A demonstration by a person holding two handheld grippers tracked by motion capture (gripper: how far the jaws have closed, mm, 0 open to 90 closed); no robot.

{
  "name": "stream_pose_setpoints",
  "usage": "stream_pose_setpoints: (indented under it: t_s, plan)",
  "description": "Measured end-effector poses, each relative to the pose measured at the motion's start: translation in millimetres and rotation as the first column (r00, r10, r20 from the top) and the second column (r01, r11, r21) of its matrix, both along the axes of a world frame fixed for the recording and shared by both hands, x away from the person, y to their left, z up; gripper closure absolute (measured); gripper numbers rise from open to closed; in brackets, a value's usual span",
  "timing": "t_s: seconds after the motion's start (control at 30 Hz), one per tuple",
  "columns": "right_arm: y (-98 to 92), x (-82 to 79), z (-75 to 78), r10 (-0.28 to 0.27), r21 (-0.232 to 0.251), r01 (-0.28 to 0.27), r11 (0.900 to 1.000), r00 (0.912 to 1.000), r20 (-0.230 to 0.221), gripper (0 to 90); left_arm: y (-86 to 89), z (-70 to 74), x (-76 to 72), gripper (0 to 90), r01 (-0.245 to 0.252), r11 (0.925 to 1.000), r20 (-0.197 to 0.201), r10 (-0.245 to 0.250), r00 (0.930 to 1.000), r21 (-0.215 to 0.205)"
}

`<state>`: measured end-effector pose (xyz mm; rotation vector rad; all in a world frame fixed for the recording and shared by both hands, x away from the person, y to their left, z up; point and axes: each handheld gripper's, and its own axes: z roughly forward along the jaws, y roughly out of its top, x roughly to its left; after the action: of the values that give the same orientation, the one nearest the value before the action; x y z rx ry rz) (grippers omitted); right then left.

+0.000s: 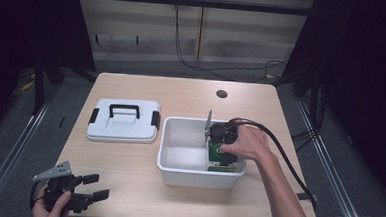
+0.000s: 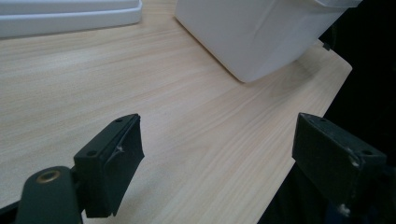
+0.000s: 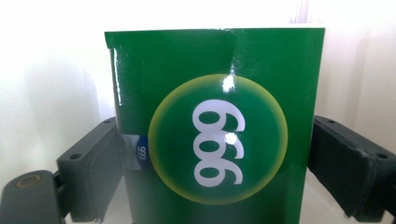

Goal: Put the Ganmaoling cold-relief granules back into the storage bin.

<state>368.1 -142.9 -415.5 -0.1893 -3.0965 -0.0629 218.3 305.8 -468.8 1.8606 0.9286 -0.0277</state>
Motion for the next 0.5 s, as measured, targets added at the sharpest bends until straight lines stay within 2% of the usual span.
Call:
stream_pose_setpoints:
  t_s: [0.13,0.17,0.2,0.27,0.47,0.5]
  plan:
    - [-0.7,1.1,-1.2,0.019,0.009,-0.019,1.000,0.9998,-0.001,9.3,0.4,0.0,0.1,16.2,-0.001,1.0000,0.000,0.001,1.0000,0.000]
    - [-0.3,-0.1,-0.3,0.008,0.005,-0.008,1.000,1.0000,-0.001,9.1,0.4,-0.2,0.2,16.2,-0.001,1.0000,0.000,0.001,1.0000,-0.001]
    - [-0.8,0.9,-0.7,0.024,0.017,-0.024,1.000,0.9997,0.005,9.0,0.4,-0.2,0.3,16.2,0.000,1.0000,0.000,0.000,1.0000,0.000]
    - [-1.2,-0.1,1.0,0.003,0.015,-0.003,1.000,1.0000,0.000,8.9,0.3,-0.1,0.2,16.2,0.000,1.0000,0.000,0.000,1.0000,0.000]
    - [-2.1,0.7,3.7,0.007,0.024,-0.007,1.000,1.0000,0.001,9.2,0.7,0.3,-0.2,16.2,-0.006,1.0000,0.005,0.006,1.0000,-0.004]
    - [-2.0,-0.2,4.9,-0.009,0.017,0.009,1.000,1.0000,-0.001,9.2,0.6,0.3,-0.3,16.2,-0.008,0.9999,0.003,0.008,1.0000,-0.007]
